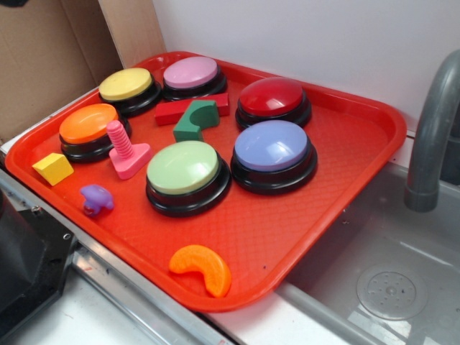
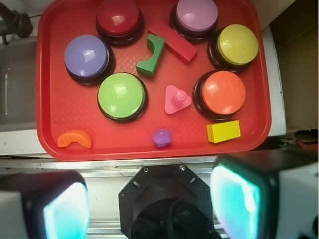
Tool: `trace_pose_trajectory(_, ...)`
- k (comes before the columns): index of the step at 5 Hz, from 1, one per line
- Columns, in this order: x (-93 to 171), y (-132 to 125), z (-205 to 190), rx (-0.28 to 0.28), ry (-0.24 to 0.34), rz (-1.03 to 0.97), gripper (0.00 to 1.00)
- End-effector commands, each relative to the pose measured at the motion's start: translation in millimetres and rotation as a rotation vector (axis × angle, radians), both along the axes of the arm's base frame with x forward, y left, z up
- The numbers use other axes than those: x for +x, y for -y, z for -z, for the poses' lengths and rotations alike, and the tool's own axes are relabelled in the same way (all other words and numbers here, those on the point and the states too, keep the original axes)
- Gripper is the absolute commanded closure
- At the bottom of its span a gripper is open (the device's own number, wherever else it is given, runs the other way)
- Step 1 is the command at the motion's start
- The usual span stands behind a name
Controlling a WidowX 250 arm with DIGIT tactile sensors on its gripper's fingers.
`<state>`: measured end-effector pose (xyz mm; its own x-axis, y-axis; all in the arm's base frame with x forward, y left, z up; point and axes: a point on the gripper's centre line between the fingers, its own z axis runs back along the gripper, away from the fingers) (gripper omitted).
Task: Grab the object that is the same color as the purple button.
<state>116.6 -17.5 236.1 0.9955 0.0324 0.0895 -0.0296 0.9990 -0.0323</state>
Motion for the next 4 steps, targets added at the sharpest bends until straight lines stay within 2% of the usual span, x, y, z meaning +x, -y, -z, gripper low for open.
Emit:
trace_pose_trajectory(1,0,0,0,0.000,0.000,0.000,0.00)
trace_pose_trajectory(2,9,-6,33,-0.010,0.034,0.035,0.00)
trace_pose_trajectory(3,11,-11,59,-0.003,0.020,0.023,0.00)
trace_pose_trajectory(4,12,-17,93,0.029,0.043,0.001,0.00)
